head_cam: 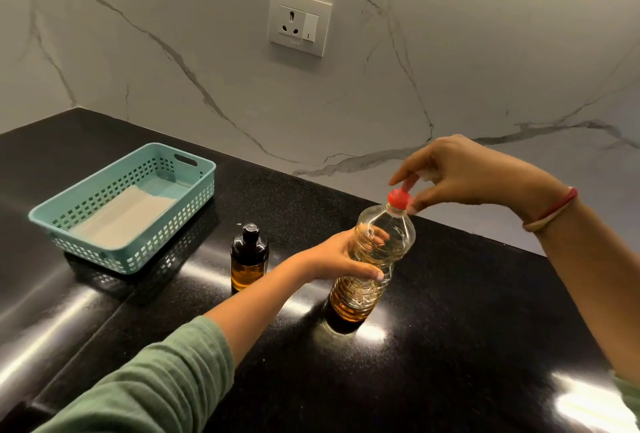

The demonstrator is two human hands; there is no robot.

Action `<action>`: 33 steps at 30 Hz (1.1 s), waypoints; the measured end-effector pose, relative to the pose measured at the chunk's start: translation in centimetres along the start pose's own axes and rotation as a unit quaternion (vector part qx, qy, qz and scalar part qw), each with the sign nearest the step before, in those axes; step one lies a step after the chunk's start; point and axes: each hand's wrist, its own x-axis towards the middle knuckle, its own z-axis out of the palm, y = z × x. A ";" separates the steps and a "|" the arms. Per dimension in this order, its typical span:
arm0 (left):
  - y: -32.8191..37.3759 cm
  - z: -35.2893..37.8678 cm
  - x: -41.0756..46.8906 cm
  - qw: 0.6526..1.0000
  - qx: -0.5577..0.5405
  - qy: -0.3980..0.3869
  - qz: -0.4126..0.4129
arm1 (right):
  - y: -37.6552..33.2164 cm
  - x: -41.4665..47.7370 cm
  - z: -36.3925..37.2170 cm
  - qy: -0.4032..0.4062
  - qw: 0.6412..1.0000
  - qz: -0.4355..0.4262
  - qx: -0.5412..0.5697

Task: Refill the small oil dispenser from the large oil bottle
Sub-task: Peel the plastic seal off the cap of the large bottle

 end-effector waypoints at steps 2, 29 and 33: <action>0.0 -0.1 0.0 1.000 0.006 0.004 0.000 | -0.1 0.3 0.1 0.023 1.000 -0.006 -0.006; 0.0 0.0 0.0 1.000 0.010 0.006 0.005 | 2.6 -2.9 4.4 0.156 0.957 0.106 0.221; 0.1 -0.1 0.0 1.000 0.012 0.007 0.004 | 4.4 -4.4 12.2 0.230 0.868 0.200 0.391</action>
